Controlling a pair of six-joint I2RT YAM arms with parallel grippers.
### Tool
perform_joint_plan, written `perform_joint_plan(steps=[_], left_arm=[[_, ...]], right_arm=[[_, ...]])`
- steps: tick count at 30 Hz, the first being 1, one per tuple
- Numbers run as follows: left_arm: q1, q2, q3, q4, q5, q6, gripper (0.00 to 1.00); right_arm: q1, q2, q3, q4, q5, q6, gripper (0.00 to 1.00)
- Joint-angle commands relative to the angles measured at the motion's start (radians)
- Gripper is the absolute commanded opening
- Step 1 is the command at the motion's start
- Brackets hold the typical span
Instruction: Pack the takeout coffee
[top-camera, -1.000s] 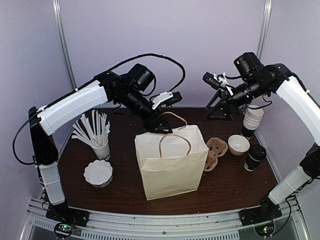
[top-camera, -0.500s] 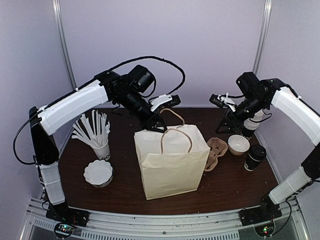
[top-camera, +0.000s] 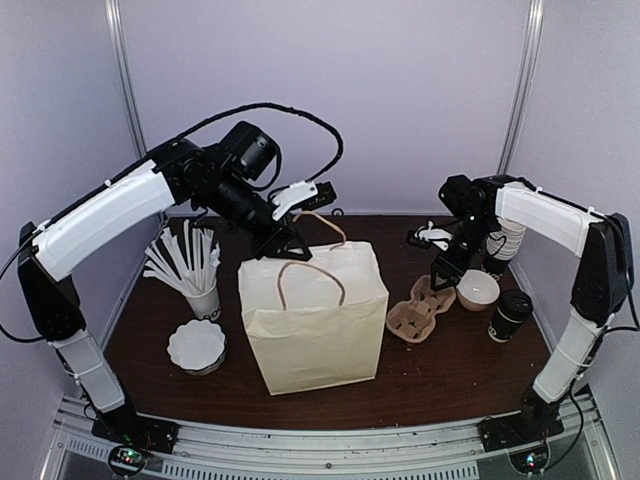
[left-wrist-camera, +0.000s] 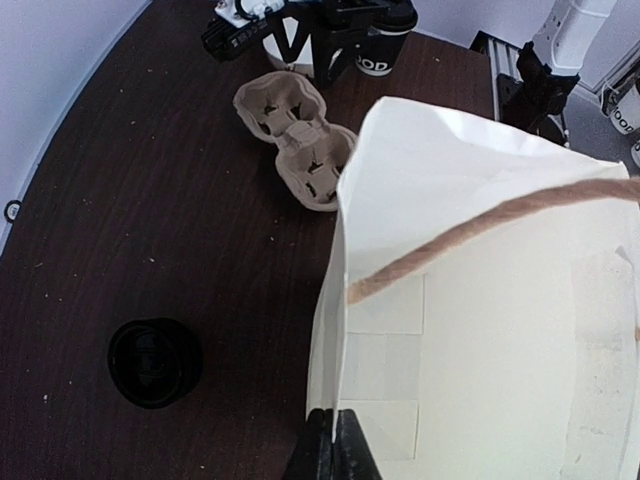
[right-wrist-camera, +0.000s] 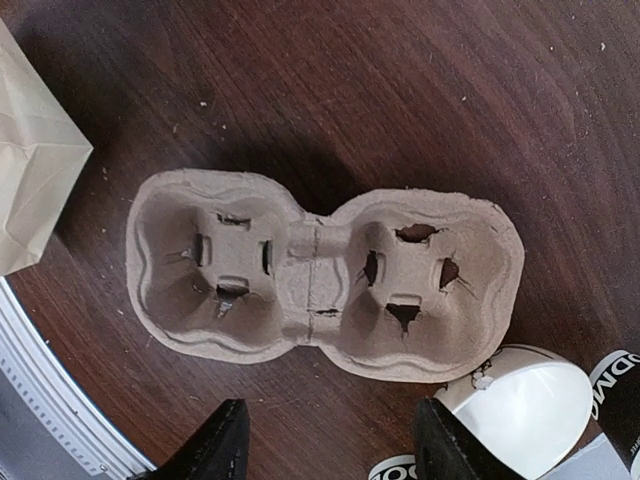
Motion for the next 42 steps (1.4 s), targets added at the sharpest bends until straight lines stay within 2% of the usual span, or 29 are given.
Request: perform_joint_plan(steps=[1, 8, 14, 18, 27, 42], left_arm=[[0.012, 0.004, -0.049, 0.052, -0.018, 0.005, 0.0], [0.026, -0.03, -0.064, 0.056, -0.008, 0.002, 0.0], [0.027, -0.062, -0.075, 0.035, 0.024, 0.037, 0.0], [0.027, -0.086, -0.088, 0.033, 0.048, 0.051, 0.0], [0.034, -0.075, -0.082, 0.017, 0.095, 0.061, 0.0], [0.036, -0.069, -0.082, 0.017, 0.107, 0.065, 0.0]], right_arm=[[-0.001, 0.015, -0.005, -0.027, 0.044, -0.045, 0.59], [0.085, 0.035, -0.081, 0.009, -0.059, -0.025, 0.54], [0.151, 0.13, -0.062, 0.029, -0.078, 0.017, 0.26], [0.171, 0.174, -0.061, 0.027, -0.085, 0.039, 0.19], [0.204, 0.202, -0.112, -0.043, -0.085, -0.011, 0.17], [0.168, 0.031, -0.284, -0.141, 0.156, -0.059, 0.16]])
